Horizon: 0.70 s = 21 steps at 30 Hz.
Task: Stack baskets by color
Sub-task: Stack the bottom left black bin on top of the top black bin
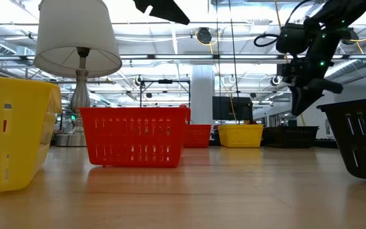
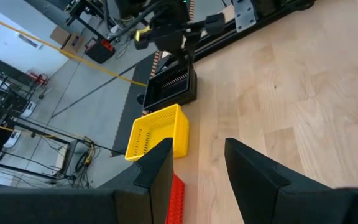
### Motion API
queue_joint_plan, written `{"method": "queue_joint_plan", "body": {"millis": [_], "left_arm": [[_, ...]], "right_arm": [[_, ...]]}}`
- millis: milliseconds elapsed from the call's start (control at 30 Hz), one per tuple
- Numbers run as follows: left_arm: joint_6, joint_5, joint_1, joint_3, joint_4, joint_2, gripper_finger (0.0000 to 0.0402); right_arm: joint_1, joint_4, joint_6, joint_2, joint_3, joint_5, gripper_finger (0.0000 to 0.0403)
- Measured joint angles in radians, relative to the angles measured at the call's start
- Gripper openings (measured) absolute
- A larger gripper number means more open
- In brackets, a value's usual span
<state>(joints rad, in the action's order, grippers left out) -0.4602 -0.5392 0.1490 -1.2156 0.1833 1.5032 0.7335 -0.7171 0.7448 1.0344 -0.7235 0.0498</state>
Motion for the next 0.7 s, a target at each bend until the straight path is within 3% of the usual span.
{"method": "queue_joint_plan", "body": {"millis": [100, 433, 700], "left_arm": [[0.0, 0.0, 0.0, 0.0, 0.0, 0.0, 0.0147], [0.013, 0.0, 0.0, 0.0, -0.001, 0.0, 0.0147], [0.017, 0.0, 0.004, 0.0, 0.0, 0.0, 0.0147]], "right_arm": [[-0.022, -0.056, 0.0, 0.0, 0.0, -0.002, 0.0007], [-0.015, -0.051, -0.039, 0.103, 0.0, 0.004, 0.0002], [-0.011, 0.045, -0.056, 0.247, 0.0, 0.175, 0.0001]]}}
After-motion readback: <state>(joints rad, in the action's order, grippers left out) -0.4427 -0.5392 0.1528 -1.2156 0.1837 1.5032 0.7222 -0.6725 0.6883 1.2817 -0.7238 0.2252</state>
